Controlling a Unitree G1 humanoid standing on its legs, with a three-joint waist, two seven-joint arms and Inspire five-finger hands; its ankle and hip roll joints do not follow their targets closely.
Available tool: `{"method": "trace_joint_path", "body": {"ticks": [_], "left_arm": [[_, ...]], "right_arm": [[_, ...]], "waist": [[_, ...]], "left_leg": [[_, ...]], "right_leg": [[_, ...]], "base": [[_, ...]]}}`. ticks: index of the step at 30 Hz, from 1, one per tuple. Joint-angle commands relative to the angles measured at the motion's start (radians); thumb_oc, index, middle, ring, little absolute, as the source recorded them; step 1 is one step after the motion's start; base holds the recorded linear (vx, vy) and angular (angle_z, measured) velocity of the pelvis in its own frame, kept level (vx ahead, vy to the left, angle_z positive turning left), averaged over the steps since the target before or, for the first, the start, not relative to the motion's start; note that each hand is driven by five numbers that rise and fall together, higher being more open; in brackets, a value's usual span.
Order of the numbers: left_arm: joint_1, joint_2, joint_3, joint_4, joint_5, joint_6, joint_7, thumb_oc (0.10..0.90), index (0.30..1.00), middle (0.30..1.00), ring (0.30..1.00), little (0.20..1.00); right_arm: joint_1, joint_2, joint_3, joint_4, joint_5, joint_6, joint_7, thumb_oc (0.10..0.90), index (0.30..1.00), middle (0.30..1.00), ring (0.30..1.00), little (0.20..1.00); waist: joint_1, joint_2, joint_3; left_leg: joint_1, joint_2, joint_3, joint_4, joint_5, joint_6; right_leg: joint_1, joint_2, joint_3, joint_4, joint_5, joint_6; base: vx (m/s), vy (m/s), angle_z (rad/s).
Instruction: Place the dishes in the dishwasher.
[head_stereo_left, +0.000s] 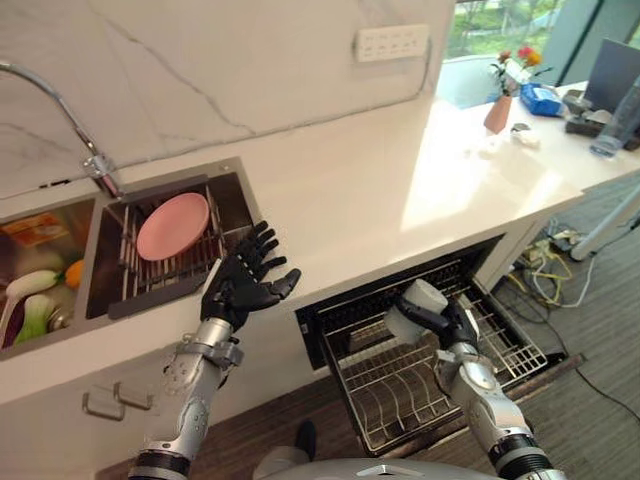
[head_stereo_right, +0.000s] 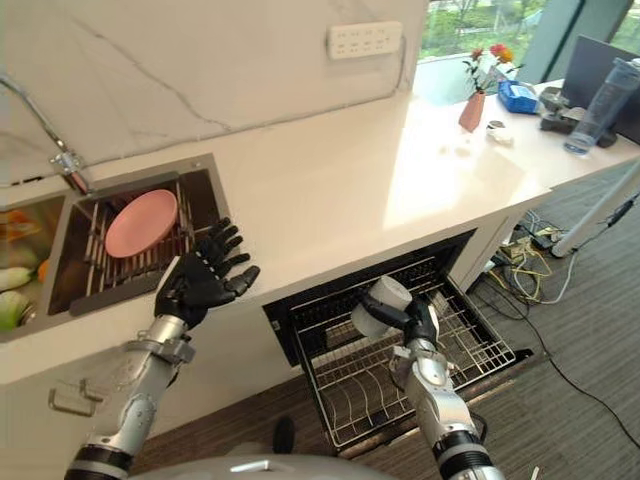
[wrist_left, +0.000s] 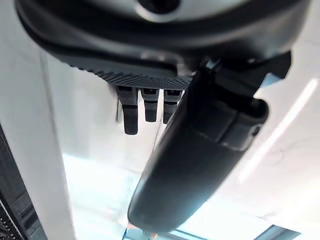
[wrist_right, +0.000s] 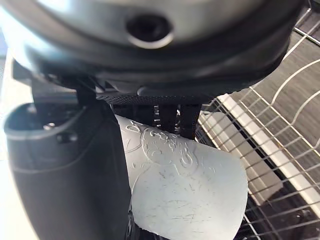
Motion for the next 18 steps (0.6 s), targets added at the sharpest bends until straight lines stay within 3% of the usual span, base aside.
{"method": "trace_joint_path", "body": {"ticks": [1, 8, 9, 12, 18], "left_arm": [[0.103, 0.051, 0.042, 0.012, -0.002, 0.006, 0.098, 0.8, 0.9, 0.9, 0.9, 0.9], [0.009, 0.047, 0.059, -0.222, 0.007, -0.067, 0.102, 0.8, 0.9, 0.9, 0.9, 0.9], [0.004, 0.048, 0.061, -0.241, 0.013, -0.072, 0.106, 0.8, 0.9, 0.9, 0.9, 0.9], [-0.011, 0.045, 0.074, -0.276, 0.02, -0.082, 0.115, 0.8, 0.9, 0.9, 0.9, 0.9], [-0.017, 0.046, 0.077, -0.282, 0.037, -0.086, 0.12, 0.8, 0.9, 0.9, 0.9, 0.9]], "right_arm": [[-0.127, -0.029, -0.022, 0.017, -0.111, -0.069, 0.014, 0.4, 0.3, 0.3, 0.3, 0.3], [-0.212, -0.093, 0.077, 0.284, -0.302, 0.001, 0.068, 0.4, 0.3, 0.3, 0.3, 0.3], [-0.216, -0.093, 0.087, 0.305, -0.323, 0.005, 0.07, 0.441, 0.361, 0.361, 0.361, 0.361], [-0.227, -0.083, 0.115, 0.361, -0.371, 0.015, 0.079, 0.8, 0.9, 0.9, 0.9, 0.9], [-0.231, -0.08, 0.15, 0.354, -0.435, 0.007, 0.091, 0.8, 0.9, 0.9, 0.9, 0.9]], "waist": [[0.05, 0.023, 0.019], [0.073, 0.003, 0.025], [0.074, 0.002, 0.026], [0.079, -0.001, 0.029], [0.082, -0.002, 0.036]], "left_leg": [[0.079, 0.115, -0.036, 0.012, -0.065, -0.127], [0.083, 0.124, -0.035, 0.013, -0.066, -0.137], [0.084, 0.125, -0.034, 0.012, -0.066, -0.138], [0.085, 0.126, -0.033, 0.012, -0.068, -0.141], [0.086, 0.128, -0.029, 0.013, -0.071, -0.141]], "right_leg": [[-0.07, -0.073, 0.006, 0.027, 0.021, 0.047], [-0.061, -0.065, 0.002, 0.023, 0.015, 0.044], [-0.059, -0.064, 0.003, 0.021, 0.014, 0.044], [-0.058, -0.061, 0.003, 0.02, 0.012, 0.044], [-0.062, -0.061, 0.011, 0.021, 0.009, 0.044]], "base": [[-0.01, -0.04, 0.12], [0.0, -0.041, 0.16], [0.0, -0.017, 0.09], [0.01, -0.01, 0.05], [0.0, 0.0, 0.0]]}}
